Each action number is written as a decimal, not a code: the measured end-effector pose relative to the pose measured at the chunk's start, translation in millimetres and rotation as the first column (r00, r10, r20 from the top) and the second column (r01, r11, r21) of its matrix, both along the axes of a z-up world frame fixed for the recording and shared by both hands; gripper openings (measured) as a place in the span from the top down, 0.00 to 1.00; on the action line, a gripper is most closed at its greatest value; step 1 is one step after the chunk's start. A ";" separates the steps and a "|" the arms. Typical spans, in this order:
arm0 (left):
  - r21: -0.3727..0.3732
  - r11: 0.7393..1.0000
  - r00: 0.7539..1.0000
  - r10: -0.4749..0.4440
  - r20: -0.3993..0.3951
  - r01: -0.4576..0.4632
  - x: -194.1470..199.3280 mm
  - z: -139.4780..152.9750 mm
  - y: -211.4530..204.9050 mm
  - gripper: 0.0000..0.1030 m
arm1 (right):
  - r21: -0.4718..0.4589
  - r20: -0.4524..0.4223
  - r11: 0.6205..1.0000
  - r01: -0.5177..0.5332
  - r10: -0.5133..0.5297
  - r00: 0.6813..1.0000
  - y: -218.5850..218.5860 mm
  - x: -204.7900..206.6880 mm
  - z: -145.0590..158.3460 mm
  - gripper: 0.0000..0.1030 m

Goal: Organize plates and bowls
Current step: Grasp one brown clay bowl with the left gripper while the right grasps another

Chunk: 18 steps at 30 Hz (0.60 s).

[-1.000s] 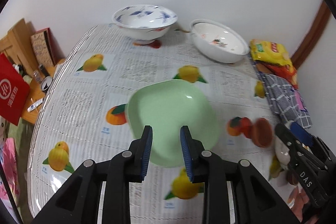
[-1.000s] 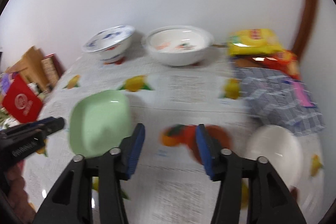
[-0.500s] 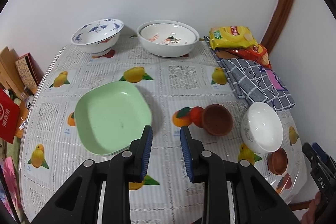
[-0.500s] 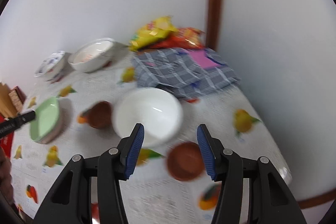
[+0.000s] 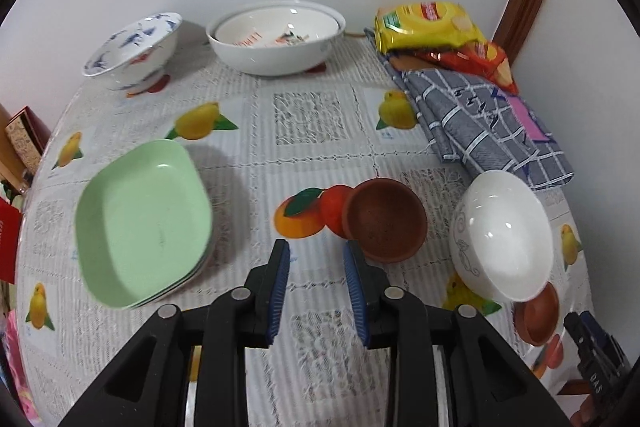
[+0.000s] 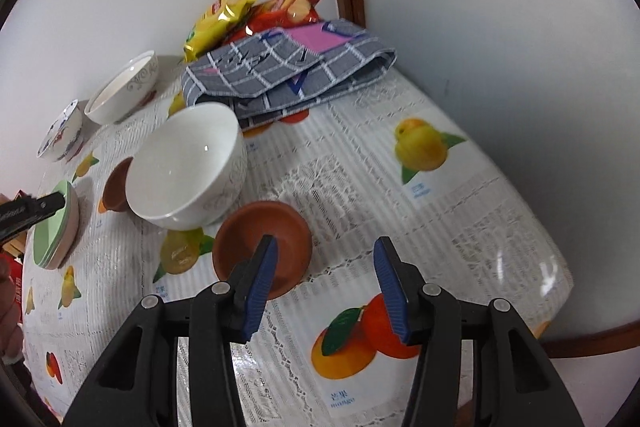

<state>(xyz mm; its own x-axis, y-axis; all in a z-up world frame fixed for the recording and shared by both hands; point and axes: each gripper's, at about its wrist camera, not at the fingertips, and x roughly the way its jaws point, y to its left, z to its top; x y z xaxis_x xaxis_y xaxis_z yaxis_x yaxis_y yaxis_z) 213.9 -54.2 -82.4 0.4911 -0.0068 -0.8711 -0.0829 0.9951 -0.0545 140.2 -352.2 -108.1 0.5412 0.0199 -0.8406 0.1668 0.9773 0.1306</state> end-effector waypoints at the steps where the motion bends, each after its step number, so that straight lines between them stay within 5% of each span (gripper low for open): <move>1: 0.002 1.000 1.000 0.000 -0.006 0.000 3.8 -3.7 -1.8 0.70 | 0.009 -0.004 1.000 -0.001 0.001 1.000 0.2 2.0 -4.0 0.51; 6: 0.015 1.000 0.999 -0.014 -0.031 0.015 23.9 -21.4 -10.9 0.58 | 0.048 -0.037 0.999 -0.008 0.010 0.999 3.9 11.7 -26.6 0.58; 18: -0.019 0.999 0.997 -0.028 -0.066 0.027 51.7 -53.7 -12.5 0.63 | 0.060 -0.051 0.998 0.010 -0.007 0.999 4.1 25.0 -45.5 0.77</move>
